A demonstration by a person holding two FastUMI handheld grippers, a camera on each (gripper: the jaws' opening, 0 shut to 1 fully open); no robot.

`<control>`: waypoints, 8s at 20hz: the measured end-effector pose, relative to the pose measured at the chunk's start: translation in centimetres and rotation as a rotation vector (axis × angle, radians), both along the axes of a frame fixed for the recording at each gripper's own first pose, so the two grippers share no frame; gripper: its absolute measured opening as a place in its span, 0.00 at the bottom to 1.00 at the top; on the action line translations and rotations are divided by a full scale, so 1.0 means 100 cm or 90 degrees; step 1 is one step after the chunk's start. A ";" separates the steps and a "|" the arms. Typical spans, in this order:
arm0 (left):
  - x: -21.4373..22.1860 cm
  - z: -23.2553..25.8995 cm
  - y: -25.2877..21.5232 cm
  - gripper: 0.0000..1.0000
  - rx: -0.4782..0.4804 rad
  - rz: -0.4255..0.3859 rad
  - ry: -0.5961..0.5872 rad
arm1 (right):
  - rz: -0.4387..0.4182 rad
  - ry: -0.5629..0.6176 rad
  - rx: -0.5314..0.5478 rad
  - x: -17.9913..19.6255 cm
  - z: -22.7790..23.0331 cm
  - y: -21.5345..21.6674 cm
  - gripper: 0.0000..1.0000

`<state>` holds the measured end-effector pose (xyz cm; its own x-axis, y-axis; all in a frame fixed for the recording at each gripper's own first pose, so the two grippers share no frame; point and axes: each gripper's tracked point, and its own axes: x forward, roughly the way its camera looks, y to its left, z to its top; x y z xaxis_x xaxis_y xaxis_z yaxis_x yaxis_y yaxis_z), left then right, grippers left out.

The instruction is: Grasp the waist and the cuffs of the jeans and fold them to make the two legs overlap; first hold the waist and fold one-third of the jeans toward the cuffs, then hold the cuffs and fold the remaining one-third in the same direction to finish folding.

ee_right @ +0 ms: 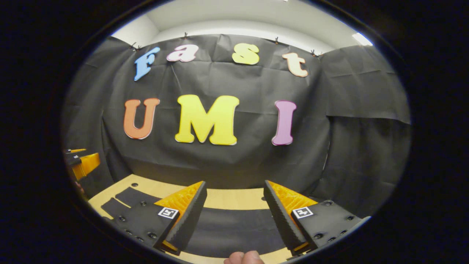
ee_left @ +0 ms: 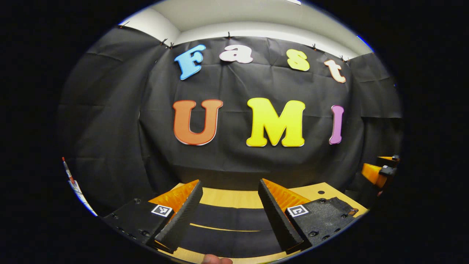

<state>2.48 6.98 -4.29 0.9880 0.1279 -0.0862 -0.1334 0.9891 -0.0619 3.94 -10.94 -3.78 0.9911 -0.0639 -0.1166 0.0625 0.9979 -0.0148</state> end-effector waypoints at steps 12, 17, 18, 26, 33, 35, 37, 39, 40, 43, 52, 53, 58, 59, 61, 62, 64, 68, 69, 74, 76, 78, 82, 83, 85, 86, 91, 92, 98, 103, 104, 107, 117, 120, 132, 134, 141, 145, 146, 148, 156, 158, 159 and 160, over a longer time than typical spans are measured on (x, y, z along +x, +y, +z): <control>-0.051 -0.185 0.138 0.99 -0.353 0.215 0.227 | -0.228 0.267 0.321 -0.030 -0.185 -0.221 0.98; -0.058 -0.235 0.135 0.99 -0.555 0.261 0.264 | -0.251 0.357 0.373 -0.037 -0.260 -0.228 0.98; -0.060 -0.242 0.138 0.99 -0.588 0.276 0.267 | -0.245 0.368 0.379 -0.033 -0.268 -0.227 0.98; -0.054 -0.285 0.178 0.99 -0.672 0.363 0.289 | -0.254 0.430 0.394 -0.006 -0.309 -0.235 0.98; -0.040 -0.305 0.185 0.99 -0.700 0.402 0.305 | -0.287 0.445 0.414 0.013 -0.326 -0.241 0.98; -0.034 -0.306 0.186 0.99 -0.690 0.399 0.306 | -0.297 0.451 0.421 0.016 -0.330 -0.241 0.92; -0.026 -0.307 0.187 0.99 -0.687 0.400 0.308 | -0.308 0.455 0.426 0.024 -0.336 -0.235 0.92; -0.017 -0.307 0.188 0.99 -0.694 0.397 0.302 | -0.315 0.453 0.423 0.030 -0.337 -0.232 0.98; -0.012 -0.307 0.188 0.99 -0.699 0.395 0.297 | -0.321 0.454 0.422 0.036 -0.340 -0.234 0.98; 0.003 -0.308 0.189 0.99 -0.702 0.387 0.291 | -0.355 0.460 0.384 0.036 -0.342 -0.235 0.98; 0.017 -0.318 0.185 0.65 -0.661 0.380 0.341 | -0.412 0.490 0.258 0.038 -0.347 -0.235 0.77; 0.017 -0.323 0.186 0.67 -0.667 0.380 0.346 | -0.405 0.479 0.276 0.040 -0.351 -0.233 0.67; 0.016 -0.320 0.178 0.10 -0.712 0.353 0.346 | -0.374 0.494 0.326 0.042 -0.345 -0.228 0.24; 0.018 -0.314 0.177 0.08 -0.714 0.340 0.340 | -0.364 0.502 0.340 0.042 -0.345 -0.226 0.15; 0.018 -0.298 0.173 0.05 -0.716 0.315 0.331 | -0.342 0.505 0.382 0.041 -0.337 -0.226 0.15; 0.016 -0.290 0.172 0.04 -0.717 0.305 0.328 | -0.337 0.502 0.403 0.040 -0.331 -0.226 0.12; 0.011 -0.276 0.166 0.04 -0.718 0.293 0.339 | -0.316 0.496 0.434 0.035 -0.313 -0.220 0.07; 0.009 -0.247 0.165 0.04 -0.737 0.290 0.340 | -0.260 0.493 0.498 0.041 -0.272 -0.205 0.07; 0.011 -0.241 0.164 0.03 -0.757 0.292 0.334 | -0.254 0.500 0.525 0.044 -0.265 -0.202 0.07; 0.023 -0.222 0.174 0.03 -0.894 0.314 0.344 | -0.241 0.540 0.640 0.063 -0.234 -0.208 0.07; 0.036 -0.217 0.180 0.03 -0.908 0.319 0.350 | -0.238 0.554 0.668 0.085 -0.224 -0.207 0.07; 0.052 -0.214 0.187 0.04 -0.919 0.322 0.358 | -0.233 0.564 0.688 0.108 -0.214 -0.204 0.07; 0.102 -0.213 0.194 0.03 -0.957 0.331 0.375 | -0.239 0.577 0.732 0.157 -0.207 -0.198 0.07; 0.116 -0.212 0.195 0.04 -0.964 0.334 0.377 | -0.245 0.582 0.743 0.169 -0.209 -0.198 0.07; 0.144 -0.212 0.198 0.03 -0.974 0.341 0.376 | -0.253 0.586 0.759 0.191 -0.212 -0.199 0.07; 0.157 -0.213 0.199 0.03 -0.972 0.342 0.378 | -0.257 0.587 0.760 0.201 -0.215 -0.201 0.07; 0.216 -0.241 0.199 0.03 -0.945 0.363 0.406 | -0.271 0.598 0.758 0.249 -0.238 -0.197 0.07; 0.226 -0.251 0.200 0.04 -0.947 0.368 0.409 | -0.274 0.599 0.758 0.257 -0.246 -0.196 0.07; 0.242 -0.308 0.200 0.04 -0.921 0.416 0.467 | -0.292 0.617 0.752 0.285 -0.281 -0.189 0.07; 0.230 -0.295 0.200 0.17 -0.855 0.402 0.512 | -0.294 0.614 0.700 0.296 -0.289 -0.191 0.26; 0.224 -0.288 0.201 0.37 -0.839 0.401 0.519 | -0.289 0.613 0.686 0.296 -0.286 -0.190 0.28; 0.206 -0.255 0.203 0.81 -0.826 0.393 0.506 | -0.265 0.591 0.631 0.295 -0.270 -0.196 0.47; 0.164 -0.101 0.178 0.99 -0.300 0.172 0.335 | -0.138 0.383 0.299 0.228 -0.163 -0.184 0.95; 0.141 -0.040 0.119 0.99 -0.144 0.063 0.229 | -0.071 0.291 0.181 0.192 -0.123 -0.157 0.95; 0.036 0.004 -0.036 0.99 -0.045 -0.064 0.098 | -0.032 0.196 0.085 0.063 -0.112 -0.110 1.00; 0.032 0.004 -0.043 0.99 -0.043 -0.067 0.105 | -0.047 0.202 0.123 0.063 -0.125 -0.120 0.94; 0.031 -0.003 -0.049 0.99 -0.017 -0.051 0.147 | -0.165 0.250 0.296 0.122 -0.215 -0.207 0.98; 0.034 -0.012 -0.055 0.99 -0.036 -0.043 0.164 | -0.222 0.266 0.390 0.173 -0.272 -0.241 0.98; 0.032 -0.018 -0.058 0.99 -0.046 -0.036 0.175 | -0.230 0.273 0.409 0.188 -0.288 -0.243 0.98; 0.029 -0.034 -0.060 0.99 -0.046 -0.026 0.209 | -0.262 0.283 0.430 0.202 -0.307 -0.254 0.99; 0.024 -0.055 -0.060 0.99 -0.054 0.008 0.249 | -0.268 0.287 0.388 0.243 -0.326 -0.259 0.93; 0.021 -0.054 -0.058 0.99 -0.053 0.013 0.249 | -0.256 0.293 0.355 0.245 -0.328 -0.255 0.93; 0.020 -0.054 -0.056 0.99 -0.052 0.018 0.248 | -0.251 0.302 0.332 0.244 -0.331 -0.255 0.97; 0.019 -0.053 -0.053 0.99 -0.051 0.023 0.246 | -0.241 0.309 0.327 0.243 -0.332 -0.252 0.96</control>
<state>4.37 1.66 -9.56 0.8758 0.1405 -0.4618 -0.1972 0.9774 -0.0766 28.24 -36.13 -36.98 0.7439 -0.2066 -0.6355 0.5029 0.7994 0.3287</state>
